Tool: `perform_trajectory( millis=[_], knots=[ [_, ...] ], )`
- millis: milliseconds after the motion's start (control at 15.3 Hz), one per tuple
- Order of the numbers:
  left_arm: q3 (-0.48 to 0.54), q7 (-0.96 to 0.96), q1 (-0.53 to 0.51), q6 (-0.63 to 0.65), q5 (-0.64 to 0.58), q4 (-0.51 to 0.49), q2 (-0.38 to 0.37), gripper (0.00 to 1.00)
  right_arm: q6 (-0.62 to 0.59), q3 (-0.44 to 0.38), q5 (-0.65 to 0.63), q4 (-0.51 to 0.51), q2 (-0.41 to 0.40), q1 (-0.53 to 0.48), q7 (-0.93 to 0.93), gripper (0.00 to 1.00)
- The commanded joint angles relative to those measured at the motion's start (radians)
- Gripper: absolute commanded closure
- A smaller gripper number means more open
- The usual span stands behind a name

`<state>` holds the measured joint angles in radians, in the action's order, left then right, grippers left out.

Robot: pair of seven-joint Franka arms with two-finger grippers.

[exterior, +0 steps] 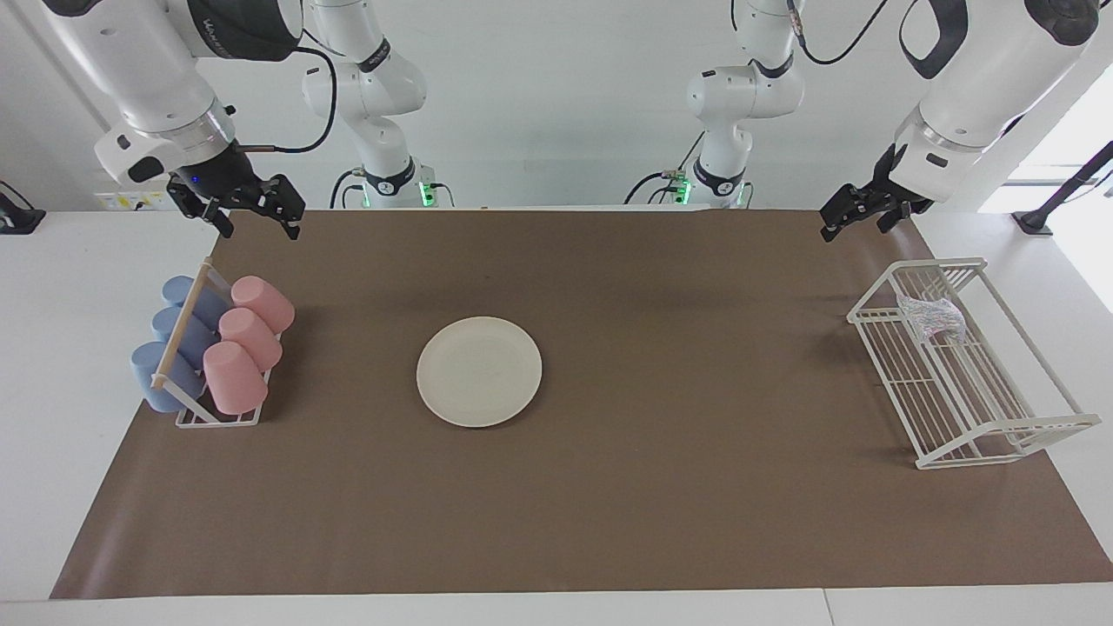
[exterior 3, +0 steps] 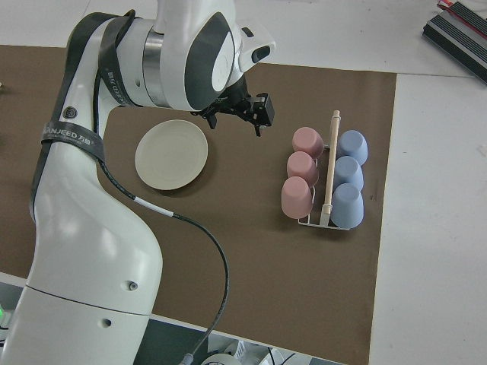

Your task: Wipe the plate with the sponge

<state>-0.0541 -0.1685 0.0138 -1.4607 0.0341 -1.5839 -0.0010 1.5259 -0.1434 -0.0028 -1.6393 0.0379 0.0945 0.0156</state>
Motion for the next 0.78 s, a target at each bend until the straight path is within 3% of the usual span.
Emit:
perform_trajectory(
  millis=[0,523,719],
  knots=[
    [0.011,0.014,0.011,-0.023,0.017,-0.038,-0.030,0.00,-0.001,-0.001,0.000,-0.007,0.010,0.002,0.014,0.00],
    [0.011,-0.003,0.005,-0.023,0.017,-0.039,-0.033,0.00,-0.003,-0.001,0.000,-0.007,0.010,0.002,0.015,0.00],
    [0.008,-0.098,0.017,-0.056,0.003,-0.068,-0.047,0.00,-0.003,-0.001,0.000,-0.007,0.010,0.002,0.018,0.00]
  ],
)
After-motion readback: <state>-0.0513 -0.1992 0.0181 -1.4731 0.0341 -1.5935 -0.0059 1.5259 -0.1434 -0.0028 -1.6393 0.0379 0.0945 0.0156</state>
